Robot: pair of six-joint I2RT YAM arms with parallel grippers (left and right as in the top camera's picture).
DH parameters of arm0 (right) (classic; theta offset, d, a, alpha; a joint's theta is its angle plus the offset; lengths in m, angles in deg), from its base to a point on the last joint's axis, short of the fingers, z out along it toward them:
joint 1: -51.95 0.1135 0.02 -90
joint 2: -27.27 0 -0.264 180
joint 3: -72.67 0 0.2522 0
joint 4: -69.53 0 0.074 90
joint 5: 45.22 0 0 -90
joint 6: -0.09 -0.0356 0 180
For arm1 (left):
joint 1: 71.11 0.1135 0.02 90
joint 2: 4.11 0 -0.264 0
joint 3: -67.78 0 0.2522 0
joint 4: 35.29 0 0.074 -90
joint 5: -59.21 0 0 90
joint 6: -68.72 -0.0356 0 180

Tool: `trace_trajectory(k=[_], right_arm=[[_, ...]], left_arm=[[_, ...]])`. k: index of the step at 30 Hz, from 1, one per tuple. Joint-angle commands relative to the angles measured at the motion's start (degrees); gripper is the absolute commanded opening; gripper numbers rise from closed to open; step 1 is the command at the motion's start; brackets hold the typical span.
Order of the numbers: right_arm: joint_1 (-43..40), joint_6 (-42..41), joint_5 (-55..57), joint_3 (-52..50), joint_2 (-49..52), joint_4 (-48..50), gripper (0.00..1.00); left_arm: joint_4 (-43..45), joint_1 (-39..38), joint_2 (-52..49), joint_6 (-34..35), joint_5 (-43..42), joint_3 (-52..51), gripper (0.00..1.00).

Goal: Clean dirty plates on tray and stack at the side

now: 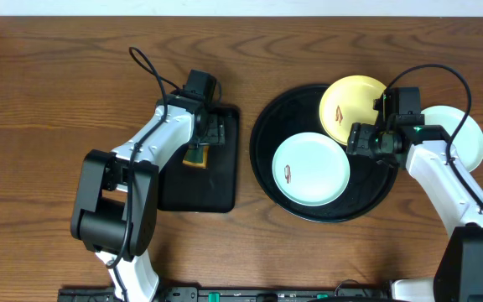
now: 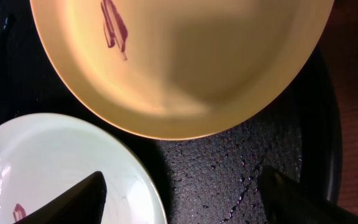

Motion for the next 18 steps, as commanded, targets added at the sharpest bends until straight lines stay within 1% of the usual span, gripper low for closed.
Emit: trace_trajectory(k=[1,4,5,6,7,8,9,10,11,12,13,14,15,16,18], right_arm=[[-0.57,0.09,0.5,-0.37,0.68,0.11,0.77],[-0.57,0.09,0.5,-0.37,0.68,0.13,0.77],[-0.57,0.09,0.5,-0.37,0.68,0.11,0.77],[-0.57,0.09,0.5,-0.37,0.68,0.11,0.77],[-0.57,0.09,0.5,-0.37,0.68,0.11,0.77],[-0.57,0.09,0.5,-0.37,0.68,0.11,0.77],[-0.57,0.09,0.5,-0.37,0.68,0.11,0.77],[-0.57,0.09,0.5,-0.37,0.68,0.11,0.77],[-0.57,0.09,0.5,-0.37,0.68,0.11,0.77],[-0.57,0.09,0.5,-0.37,0.68,0.11,0.77],[-0.57,0.09,0.5,-0.37,0.68,0.11,0.77],[-0.57,0.09,0.5,-0.37,0.68,0.11,0.77],[-0.57,0.09,0.5,-0.37,0.68,0.11,0.77],[-0.57,0.09,0.5,-0.37,0.68,0.11,0.76],[-0.59,0.09,0.5,-0.37,0.68,0.11,0.77]], left_arm=[[-1.66,0.09,-0.98,0.09,0.48,-0.59,0.86],[-3.26,0.09,-0.98,0.09,0.48,-0.59,0.81],[-3.72,0.09,-0.98,0.09,0.48,-0.59,0.75],[-4.15,0.09,-0.98,0.07,0.48,-0.59,0.6],[-4.59,0.09,-0.98,0.07,0.48,-0.59,0.3],[-4.96,0.09,-0.98,0.07,0.48,-0.59,0.11],[-5.05,0.09,-0.98,0.07,0.48,-0.59,0.08],[-5.05,0.09,-0.98,0.07,0.48,-0.59,0.08],[-5.03,0.09,-0.98,0.09,0.48,-0.59,0.17],[-4.98,0.09,-0.98,0.09,0.48,-0.59,0.55],[-5.01,0.09,-0.98,0.09,0.48,-0.59,0.75],[-5.16,0.09,-0.98,0.09,0.48,-0.59,0.79],[-5.46,0.09,-0.98,0.09,0.46,-0.59,0.79],[-5.9,0.09,-0.98,0.09,0.44,-0.59,0.76],[-6.97,0.09,-0.98,0.09,0.24,-0.59,0.48]])
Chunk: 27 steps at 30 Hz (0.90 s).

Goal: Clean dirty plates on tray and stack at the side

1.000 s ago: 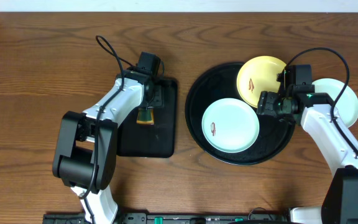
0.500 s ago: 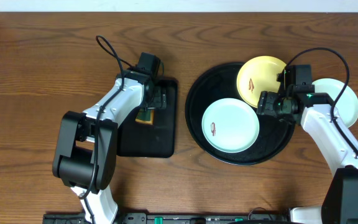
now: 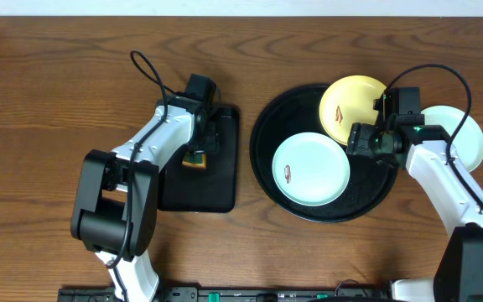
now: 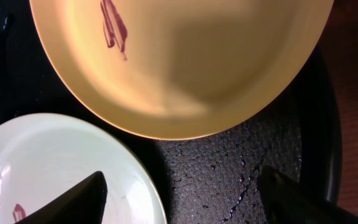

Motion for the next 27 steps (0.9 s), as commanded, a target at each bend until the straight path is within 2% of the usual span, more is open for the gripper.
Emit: trace_trajectory(k=[1,2,3,5,6,7,8,14,16,19,20,22,23,24,25,27], right_arm=[[-0.59,0.11,0.44,-0.37,0.68,0.11,0.77],[-0.57,0.11,0.44,-0.37,0.68,0.11,0.77],[-0.57,0.11,0.44,-0.37,0.68,0.11,0.77],[-0.57,0.11,0.42,-0.37,0.68,0.11,0.77],[-0.57,0.11,0.42,-0.37,0.68,0.11,0.77],[-0.57,0.11,0.42,-0.37,0.68,0.11,0.77],[-0.57,0.11,0.42,-0.37,0.68,0.11,0.77],[-0.57,0.11,0.42,-0.37,0.68,0.11,0.77],[-0.59,0.11,0.42,-0.37,0.68,0.11,0.77],[-0.57,0.11,0.42,-0.37,0.68,0.11,0.77],[-0.57,0.11,0.42,-0.37,0.68,0.11,0.77],[-0.57,0.11,0.42,-0.37,0.68,0.09,0.77],[-0.57,0.11,0.42,-0.37,0.68,0.09,0.77],[-0.57,0.11,0.42,-0.37,0.68,0.09,0.77],[-0.57,0.11,0.42,-0.37,0.68,0.09,0.77],[-0.57,0.11,0.39,-0.37,0.68,0.09,0.77]], left_arm=[[-1.53,0.09,-0.98,-0.39,0.24,-0.55,0.33],[-1.9,0.09,-0.98,-0.39,0.24,-0.55,0.19],[-2.12,0.07,-0.98,-0.39,0.24,-0.55,0.1],[-2.49,0.09,-0.98,-0.39,0.24,-0.55,0.1],[-2.6,0.09,-0.98,-0.39,0.24,-0.55,0.29],[-2.78,0.09,-0.98,-0.39,0.24,-0.55,0.59],[-3.08,0.09,-0.98,-0.39,0.24,-0.55,0.75],[-6.47,0.09,-0.98,-0.39,0.24,-0.55,0.72],[-7.5,0.07,-0.98,-0.39,0.24,-0.55,0.67],[-8.24,0.09,-0.98,-0.39,0.24,-0.57,0.22],[-8.22,0.09,-0.98,-0.39,0.24,-0.59,0.14],[-8.24,0.09,-0.98,-0.39,0.24,-0.61,0.13],[-8.24,0.09,-0.98,-0.39,0.24,-0.61,0.3],[-8.24,0.09,-0.98,-0.39,0.24,-0.61,0.54],[-8.24,0.09,-0.98,-0.39,0.24,-0.61,0.68],[-8.26,0.09,-0.98,-0.39,0.24,-0.61,0.69]])
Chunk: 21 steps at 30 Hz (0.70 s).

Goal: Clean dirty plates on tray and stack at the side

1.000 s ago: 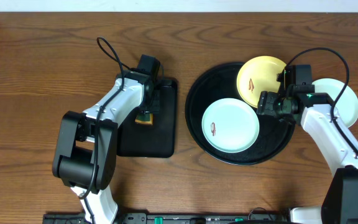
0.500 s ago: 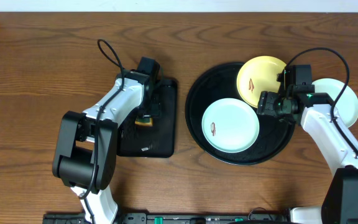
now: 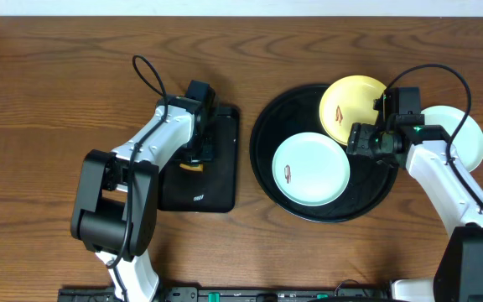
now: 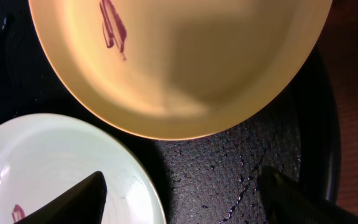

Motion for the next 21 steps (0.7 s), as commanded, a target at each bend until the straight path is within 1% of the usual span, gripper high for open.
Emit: trace_trajectory(k=[1,2,3,4,7,9,10,11,12,13,14,15,18,20,21], right_arm=[[-0.57,0.11,0.31,-0.37,0.68,0.11,0.77],[-0.59,0.11,0.31,-0.37,0.68,0.11,0.77],[-0.59,0.11,0.31,-0.37,0.68,0.11,0.77],[-0.59,0.11,0.31,-0.37,0.68,0.11,0.77],[-0.57,0.11,0.31,-0.37,0.68,0.09,0.77],[-0.57,0.11,0.26,-0.37,0.68,0.09,0.77],[-0.57,0.11,0.15,-0.37,0.68,0.09,0.77],[-0.57,0.11,0.11,-0.37,0.68,0.11,0.77],[-0.57,0.11,0.13,-0.37,0.68,0.11,0.77],[-0.57,0.11,0.13,-0.37,0.68,0.11,0.77],[-0.57,0.11,0.13,-0.37,0.68,0.11,0.77],[-0.59,0.11,0.13,-0.37,0.68,0.11,0.77],[-0.57,0.11,0.13,-0.37,0.68,0.09,0.77],[-0.57,0.11,0.11,-0.37,0.68,0.07,0.77],[-0.57,0.11,0.11,-0.37,0.68,0.09,0.77]], left_arm=[[-0.31,0.07,-0.98,0.13,0.22,-0.57,0.67],[-0.31,0.07,-0.98,0.13,0.04,-0.61,0.54],[-0.31,0.07,-0.98,0.13,-0.37,-0.72,0.48],[-0.26,0.09,-0.98,0.13,-1.29,-0.92,0.39],[-0.22,0.04,-0.98,0.13,-3.67,-1.68,0.08],[0.02,-0.02,-0.98,0.13,-4.5,-2.51,0.08],[0.02,-0.02,-0.98,0.13,-4.72,-2.82,0.11],[-0.04,-0.02,-0.98,0.11,-4.74,-2.99,0.35],[-0.09,-0.02,-0.98,0.11,-4.72,-2.97,0.64],[-0.04,-0.02,-0.98,0.11,-4.7,-2.97,0.81],[0.13,0.04,-0.98,0.09,-4.68,-2.89,0.85],[0.37,0.15,-0.98,0.07,-4.66,-2.67,0.86],[1.07,0.52,-0.96,0.07,-4.68,-1.92,0.87],[2.12,0.68,-0.96,0.07,-4.68,-1.53,0.85],[3.06,0.68,-0.96,0.07,-4.68,-1.49,0.79]])
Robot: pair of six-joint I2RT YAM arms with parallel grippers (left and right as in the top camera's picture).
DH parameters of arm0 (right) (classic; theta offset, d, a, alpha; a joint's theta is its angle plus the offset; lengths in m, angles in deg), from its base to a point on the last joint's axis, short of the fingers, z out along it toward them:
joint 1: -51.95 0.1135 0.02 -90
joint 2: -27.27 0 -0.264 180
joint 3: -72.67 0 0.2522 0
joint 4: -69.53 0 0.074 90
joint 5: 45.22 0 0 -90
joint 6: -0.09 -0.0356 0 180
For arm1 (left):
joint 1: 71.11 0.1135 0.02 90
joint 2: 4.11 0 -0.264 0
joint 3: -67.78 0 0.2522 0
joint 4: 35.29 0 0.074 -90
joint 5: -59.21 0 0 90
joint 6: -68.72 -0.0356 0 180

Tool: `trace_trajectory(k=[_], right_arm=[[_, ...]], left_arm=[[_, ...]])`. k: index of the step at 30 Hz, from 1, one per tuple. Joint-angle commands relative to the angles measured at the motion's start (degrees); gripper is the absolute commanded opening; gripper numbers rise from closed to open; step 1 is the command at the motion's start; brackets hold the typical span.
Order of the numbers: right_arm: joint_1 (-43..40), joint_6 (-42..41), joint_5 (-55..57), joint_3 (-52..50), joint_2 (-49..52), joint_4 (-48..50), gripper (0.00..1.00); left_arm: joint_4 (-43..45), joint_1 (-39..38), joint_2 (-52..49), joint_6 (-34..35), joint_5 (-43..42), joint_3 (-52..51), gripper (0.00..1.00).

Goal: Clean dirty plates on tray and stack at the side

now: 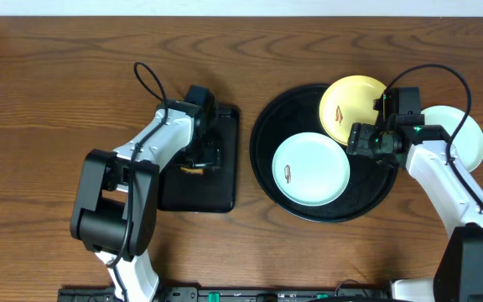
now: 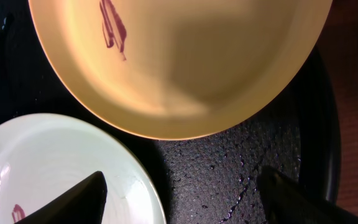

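Observation:
A yellow plate (image 1: 353, 107) with a red smear (image 2: 114, 25) lies at the back of the round black tray (image 1: 268, 117). A pale mint plate (image 1: 310, 169), also marked red, sits at the tray's front. My right gripper (image 1: 360, 139) hovers open over the tray between the two plates; one dark fingertip (image 2: 67, 200) overlaps the mint plate (image 2: 48, 168), the other is over bare tray. My left gripper (image 1: 201, 153) is down on a yellow sponge (image 1: 193, 168), of which only a sliver shows; whether its fingers are shut cannot be seen.
The sponge lies on a black rectangular mat (image 1: 199, 189) left of the tray. One white plate (image 1: 470, 138) rests on the wooden table to the right of the tray, partly under my right arm.
My left gripper has shifted slightly toward the front of the mat over the sponge. The right gripper and both plates are unchanged.
At first the sponge lay plainly visible on the mat with my left gripper just behind it. The gripper then stood closer over it, later covering most of it, and now only a yellow edge shows. My right gripper stayed open over the tray throughout.

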Motion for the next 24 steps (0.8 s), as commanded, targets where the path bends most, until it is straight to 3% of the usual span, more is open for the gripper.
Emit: trace_trajectory(k=[1,4,5,8,10,11,12,13,22,23,24], right_arm=[[-0.57,0.09,0.11,-0.37,0.68,0.09,0.76],[-0.57,0.09,0.11,-0.37,0.68,0.09,0.77],[-0.57,0.09,0.11,-0.37,0.68,0.09,0.77],[-0.57,0.09,0.11,-0.37,0.68,0.09,0.77],[-0.57,0.09,0.11,-0.37,0.68,0.02,0.77],[-0.57,0.09,0.11,-0.37,0.68,0.0,0.77],[-0.57,0.09,0.11,-0.37,0.68,0.04,0.77],[-0.57,0.09,0.09,-0.37,0.68,0.07,0.77],[-0.57,0.09,-0.07,-0.37,0.68,0.02,0.77],[-0.57,0.09,-0.09,-0.37,0.68,0.02,0.76],[-0.57,0.09,-0.07,-0.37,0.68,0.04,0.77]], left_arm=[[1.66,0.46,-0.96,-0.13,-0.26,0.74,0.74],[3.82,0.46,-0.96,-0.11,-0.26,0.74,0.69],[4.59,0.46,-0.96,-0.11,-0.28,0.72,0.6],[5.77,0.44,-0.98,-0.09,-0.31,0.72,0.09],[5.97,0.46,-0.96,-0.11,-0.28,0.72,0.13],[6.16,0.48,-0.98,-0.11,-0.2,0.72,0.36],[6.47,0.57,-0.98,-0.11,0.35,0.72,0.72],[6.88,0.57,-0.96,-0.11,0.87,0.72,0.82],[13.2,0.57,-0.98,-0.09,2.29,0.55,0.8],[13.66,0.57,-0.98,-0.07,2.29,0.46,0.7],[13.75,0.57,-0.98,-0.09,2.27,0.44,0.38]])
